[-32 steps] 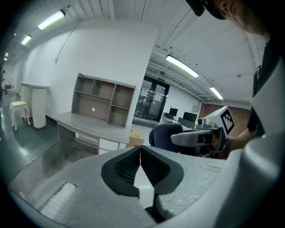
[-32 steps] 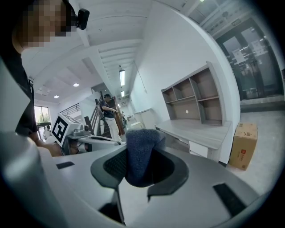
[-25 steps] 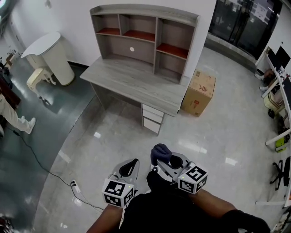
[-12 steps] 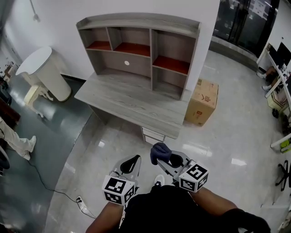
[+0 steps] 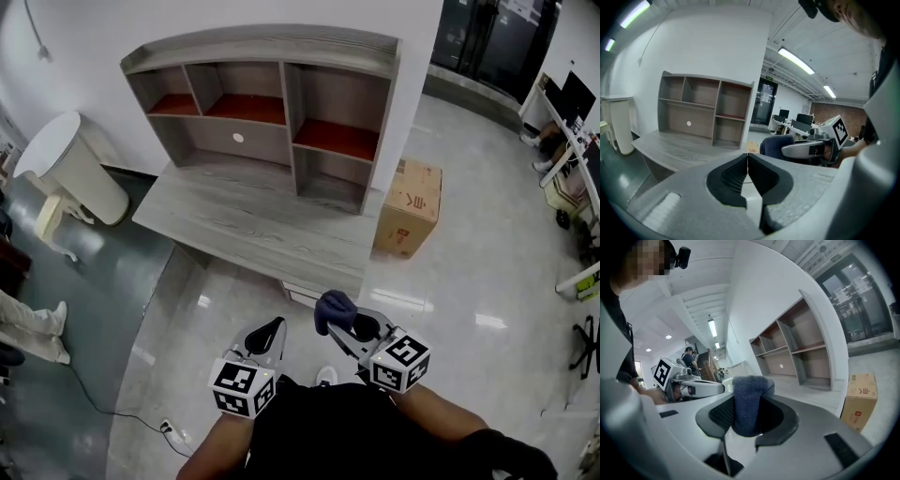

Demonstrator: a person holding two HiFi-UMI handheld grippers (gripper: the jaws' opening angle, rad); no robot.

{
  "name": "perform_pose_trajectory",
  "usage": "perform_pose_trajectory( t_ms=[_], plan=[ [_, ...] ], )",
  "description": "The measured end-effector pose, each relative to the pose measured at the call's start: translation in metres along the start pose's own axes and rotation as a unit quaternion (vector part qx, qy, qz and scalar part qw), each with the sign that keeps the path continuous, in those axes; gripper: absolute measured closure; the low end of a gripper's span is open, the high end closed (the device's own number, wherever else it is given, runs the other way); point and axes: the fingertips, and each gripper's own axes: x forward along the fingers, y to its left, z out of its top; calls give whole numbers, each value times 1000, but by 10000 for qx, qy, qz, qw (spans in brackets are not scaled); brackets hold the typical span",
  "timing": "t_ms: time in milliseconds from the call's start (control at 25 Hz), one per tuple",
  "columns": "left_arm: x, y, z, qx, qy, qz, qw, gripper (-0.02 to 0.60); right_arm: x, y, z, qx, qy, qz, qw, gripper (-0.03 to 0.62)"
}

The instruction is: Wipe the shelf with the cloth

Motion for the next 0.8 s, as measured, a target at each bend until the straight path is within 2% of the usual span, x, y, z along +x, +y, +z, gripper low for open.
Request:
perform_pose_trajectory(
  t_ms=[240, 480, 800],
  plan=[
    [43, 6, 19, 227, 38, -316, 9992, 572, 3, -36, 12, 60, -146, -325, 9993, 467],
    [89, 20, 39, 418, 77, -786, 9960, 571, 20, -68, 25, 42, -226, -725, 9971, 467],
    [145, 75, 80, 687, 118, -1384, 9879, 571, 72, -110, 57, 167, -387, -1407, 9892, 467]
  ],
)
